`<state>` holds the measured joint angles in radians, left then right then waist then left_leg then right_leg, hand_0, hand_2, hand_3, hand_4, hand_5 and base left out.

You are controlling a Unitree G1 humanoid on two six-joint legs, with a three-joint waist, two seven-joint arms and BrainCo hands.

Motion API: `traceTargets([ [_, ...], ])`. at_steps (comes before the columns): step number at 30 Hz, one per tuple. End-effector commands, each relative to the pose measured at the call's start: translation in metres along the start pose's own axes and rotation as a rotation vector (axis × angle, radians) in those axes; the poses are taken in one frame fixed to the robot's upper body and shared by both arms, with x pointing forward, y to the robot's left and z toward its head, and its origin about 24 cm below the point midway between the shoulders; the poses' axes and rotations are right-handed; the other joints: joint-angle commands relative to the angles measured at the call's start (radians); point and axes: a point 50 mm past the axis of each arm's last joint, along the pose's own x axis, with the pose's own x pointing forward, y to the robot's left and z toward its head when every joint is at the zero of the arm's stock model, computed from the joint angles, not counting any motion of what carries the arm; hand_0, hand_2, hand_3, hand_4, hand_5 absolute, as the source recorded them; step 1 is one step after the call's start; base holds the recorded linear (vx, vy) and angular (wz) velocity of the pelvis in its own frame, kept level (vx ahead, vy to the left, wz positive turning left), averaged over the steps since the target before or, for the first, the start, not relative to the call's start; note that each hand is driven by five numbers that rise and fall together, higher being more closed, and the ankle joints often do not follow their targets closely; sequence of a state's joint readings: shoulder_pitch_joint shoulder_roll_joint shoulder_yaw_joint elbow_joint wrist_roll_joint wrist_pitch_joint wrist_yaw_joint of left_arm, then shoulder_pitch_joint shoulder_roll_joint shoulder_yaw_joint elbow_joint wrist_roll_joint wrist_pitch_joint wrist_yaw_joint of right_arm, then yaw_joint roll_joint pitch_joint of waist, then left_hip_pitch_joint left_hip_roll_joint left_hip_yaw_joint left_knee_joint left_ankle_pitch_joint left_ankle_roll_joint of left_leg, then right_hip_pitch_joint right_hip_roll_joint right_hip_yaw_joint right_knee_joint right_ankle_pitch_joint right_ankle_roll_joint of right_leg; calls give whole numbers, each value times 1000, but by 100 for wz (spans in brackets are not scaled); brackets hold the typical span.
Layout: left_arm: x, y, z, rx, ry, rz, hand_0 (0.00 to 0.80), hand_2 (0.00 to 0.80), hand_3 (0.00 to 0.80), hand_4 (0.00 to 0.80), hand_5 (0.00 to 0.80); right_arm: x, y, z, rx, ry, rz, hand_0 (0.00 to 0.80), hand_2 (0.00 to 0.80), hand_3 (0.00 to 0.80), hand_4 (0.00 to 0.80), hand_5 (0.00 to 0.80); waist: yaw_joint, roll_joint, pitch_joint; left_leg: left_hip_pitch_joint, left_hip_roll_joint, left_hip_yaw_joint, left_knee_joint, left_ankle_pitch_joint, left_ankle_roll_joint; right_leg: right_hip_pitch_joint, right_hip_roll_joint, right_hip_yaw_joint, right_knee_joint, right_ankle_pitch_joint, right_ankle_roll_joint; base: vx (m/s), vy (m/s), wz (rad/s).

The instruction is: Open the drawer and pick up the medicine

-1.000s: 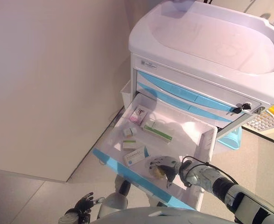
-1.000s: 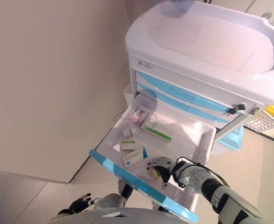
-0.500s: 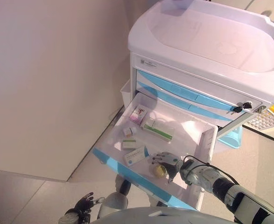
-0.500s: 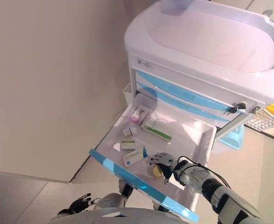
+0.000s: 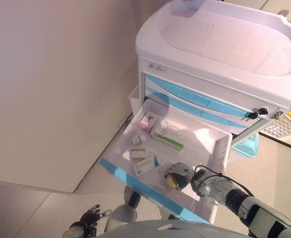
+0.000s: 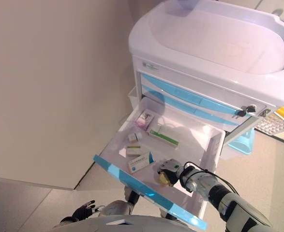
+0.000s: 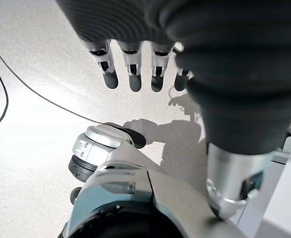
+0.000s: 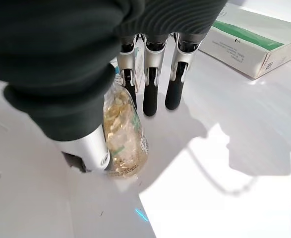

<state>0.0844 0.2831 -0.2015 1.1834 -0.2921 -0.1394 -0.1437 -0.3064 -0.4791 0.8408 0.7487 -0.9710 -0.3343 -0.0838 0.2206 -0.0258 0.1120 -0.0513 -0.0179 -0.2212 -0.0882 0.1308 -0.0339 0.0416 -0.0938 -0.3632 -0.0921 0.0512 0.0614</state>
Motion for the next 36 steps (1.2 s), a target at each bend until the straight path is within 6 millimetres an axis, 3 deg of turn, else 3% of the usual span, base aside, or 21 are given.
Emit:
traceTargets([
  [1, 5, 0, 14, 54, -27, -6, 0, 0, 0, 0, 0, 7, -14, 19, -13, -96, -52, 543, 543, 543, 543, 543, 28, -33, 25, 1, -39, 27, 1, -43, 12, -7, 2, 9, 54, -18, 7, 0, 0, 0],
  [6, 5, 1, 14, 56, -26, -5, 0, 0, 0, 0, 0, 7, -10, 20, -8, -96, -45, 800, 800, 800, 800, 800, 31, -39, 22, -1, -40, 27, 1, -42, 13, -6, 4, 9, 51, -17, 8, 0, 0, 0],
  [17, 5, 1, 16, 53, -29, -3, 0, 0, 0, 0, 0, 7, -11, 19, -2, -90, -65, 800, 800, 800, 800, 800, 30, -43, 25, -1, -39, 28, 1, -43, 15, -8, 5, 10, 51, -15, 8, 0, 0, 0],
  [22, 4, 2, 13, 48, -24, -1, 0, 0, 0, 0, 0, 2, -22, 12, 24, -77, -113, 800, 800, 800, 800, 800, 24, -44, 22, 4, -37, 31, 1, -44, 14, -2, 6, 13, 47, -12, 9, 0, 0, 0],
  [26, 2, 10, 11, 15, -20, 20, 0, 0, 0, 0, 0, -15, -59, 7, 33, -100, -152, 800, 800, 800, 800, 800, -3, -55, 20, 12, -32, 52, 1, -49, 11, -1, 9, 30, 45, -7, 12, 2, 6, -3],
  [31, -2, 16, 5, -40, -14, 41, 0, 0, 0, 0, 0, -52, -105, 0, 114, -140, -171, 800, 800, 800, 800, 800, -45, -69, 11, 28, -25, 81, 1, -54, 13, 2, 15, 64, 44, -1, 13, 27, 25, -14],
  [36, -4, 19, 0, -68, -8, 50, 0, 0, 0, 0, 0, -83, -139, -9, 206, -184, -163, 800, 800, 800, 800, 800, -69, -74, 6, 42, -20, 102, 1, -59, 14, 5, 18, 89, 45, 2, 13, 31, 31, -16],
])
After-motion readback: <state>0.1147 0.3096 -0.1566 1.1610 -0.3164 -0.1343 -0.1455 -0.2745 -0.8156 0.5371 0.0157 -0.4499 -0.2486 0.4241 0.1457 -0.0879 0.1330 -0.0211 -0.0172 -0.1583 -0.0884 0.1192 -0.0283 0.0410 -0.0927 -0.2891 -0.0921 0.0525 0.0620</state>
